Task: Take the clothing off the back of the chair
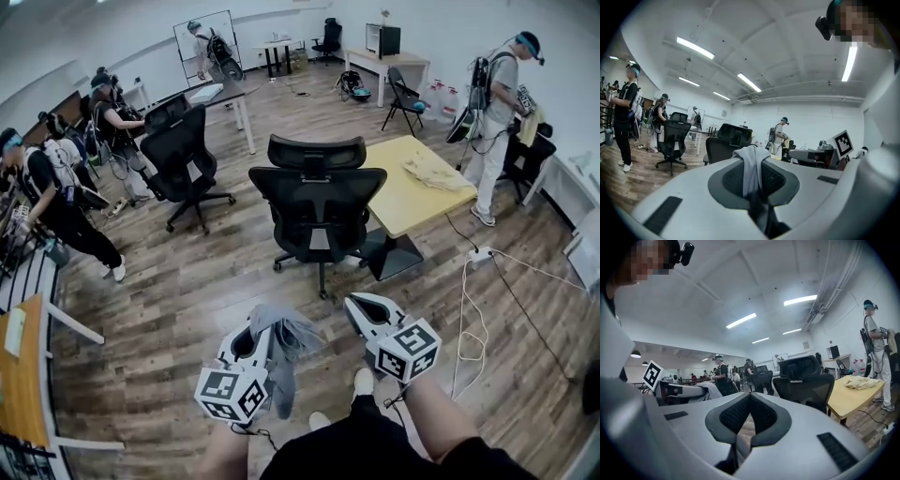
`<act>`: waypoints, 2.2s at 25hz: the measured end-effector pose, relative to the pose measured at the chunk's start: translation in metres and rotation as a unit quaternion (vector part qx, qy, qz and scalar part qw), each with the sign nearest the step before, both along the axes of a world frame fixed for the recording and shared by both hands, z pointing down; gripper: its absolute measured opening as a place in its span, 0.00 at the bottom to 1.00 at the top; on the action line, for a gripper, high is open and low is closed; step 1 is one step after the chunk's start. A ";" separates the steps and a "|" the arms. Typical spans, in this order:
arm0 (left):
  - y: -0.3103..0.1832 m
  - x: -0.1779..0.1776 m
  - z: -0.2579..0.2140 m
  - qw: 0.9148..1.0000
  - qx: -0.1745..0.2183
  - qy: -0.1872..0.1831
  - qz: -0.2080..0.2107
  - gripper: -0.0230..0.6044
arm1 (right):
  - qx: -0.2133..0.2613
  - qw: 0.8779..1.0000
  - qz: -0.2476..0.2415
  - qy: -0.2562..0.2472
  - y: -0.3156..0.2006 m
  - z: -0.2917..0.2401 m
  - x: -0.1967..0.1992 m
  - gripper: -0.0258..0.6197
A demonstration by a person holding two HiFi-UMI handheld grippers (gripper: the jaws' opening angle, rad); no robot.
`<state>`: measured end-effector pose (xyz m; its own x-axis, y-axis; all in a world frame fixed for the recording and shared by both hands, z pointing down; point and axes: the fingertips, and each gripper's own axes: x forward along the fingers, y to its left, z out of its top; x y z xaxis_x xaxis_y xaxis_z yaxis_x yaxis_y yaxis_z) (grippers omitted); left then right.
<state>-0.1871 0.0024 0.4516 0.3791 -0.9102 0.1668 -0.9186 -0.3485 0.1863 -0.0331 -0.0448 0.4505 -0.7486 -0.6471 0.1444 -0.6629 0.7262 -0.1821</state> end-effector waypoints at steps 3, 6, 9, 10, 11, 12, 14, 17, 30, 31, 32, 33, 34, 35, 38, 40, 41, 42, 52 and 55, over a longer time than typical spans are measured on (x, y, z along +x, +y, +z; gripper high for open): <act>0.006 0.005 0.006 1.000 -0.003 0.002 0.017 0.12 | -0.006 1.000 0.010 0.003 0.012 0.007 0.000 0.06; 0.011 0.010 0.008 1.000 -0.004 0.006 0.028 0.12 | -0.006 1.000 0.020 0.007 0.020 0.008 0.004 0.06; 0.012 0.014 0.006 0.999 -0.002 0.009 0.035 0.12 | -0.003 1.000 0.027 0.010 0.025 0.004 0.008 0.06; 0.013 0.015 0.005 0.999 -0.001 0.010 0.037 0.12 | -0.003 1.000 0.029 0.011 0.026 0.003 0.009 0.06; 0.014 0.017 0.004 0.999 0.000 0.010 0.039 0.12 | -0.002 0.999 0.030 0.013 0.028 0.003 0.011 0.06; 0.015 0.018 0.003 0.999 0.002 0.010 0.041 0.12 | -0.002 0.999 0.032 0.014 0.029 0.003 0.012 0.06; 0.016 0.022 0.002 0.999 0.004 0.010 0.043 0.12 | -0.002 0.999 0.034 0.015 0.032 0.003 0.016 0.06; 0.019 0.024 0.001 0.999 0.006 0.009 0.045 0.12 | -0.001 0.999 0.035 0.017 0.035 0.004 0.017 0.06; 0.028 0.032 -0.005 0.999 0.010 0.003 0.049 0.12 | 0.001 0.999 0.029 0.014 0.046 0.001 0.020 0.06; 0.028 0.034 -0.006 0.999 0.010 0.002 0.050 0.12 | 0.001 0.999 0.029 0.014 0.046 0.000 0.021 0.06; 0.029 0.035 -0.006 0.999 0.010 0.001 0.051 0.12 | 0.001 0.999 0.029 0.014 0.047 0.000 0.022 0.06; 0.029 0.037 -0.006 0.999 0.010 0.001 0.052 0.12 | 0.001 0.999 0.029 0.014 0.048 0.000 0.023 0.06; 0.030 0.038 -0.006 0.999 0.011 0.001 0.052 0.12 | 0.001 0.999 0.029 0.014 0.049 0.001 0.023 0.06; 0.030 0.039 -0.005 0.999 0.011 0.001 0.052 0.12 | 0.001 0.999 0.029 0.015 0.050 0.002 0.024 0.06; 0.031 0.040 -0.004 0.999 0.013 0.001 0.052 0.12 | 0.001 0.999 0.030 0.014 0.051 0.005 0.026 0.06; 0.031 0.040 -0.004 0.999 0.013 0.001 0.051 0.12 | 0.000 0.999 0.030 0.014 0.052 0.005 0.027 0.06; 0.031 0.040 -0.005 0.999 0.013 0.001 0.051 0.12 | 0.000 0.999 0.030 0.014 0.051 0.005 0.027 0.06; 0.031 0.040 -0.005 0.999 0.013 0.001 0.050 0.12 | 0.000 0.999 0.031 0.014 0.051 0.004 0.027 0.06; 0.028 0.041 -0.003 0.999 0.009 0.002 0.051 0.12 | -0.003 0.999 0.028 0.015 0.048 0.006 0.027 0.06; 0.026 0.040 -0.002 0.999 0.008 0.002 0.052 0.12 | -0.002 0.999 0.028 0.016 0.045 0.006 0.026 0.06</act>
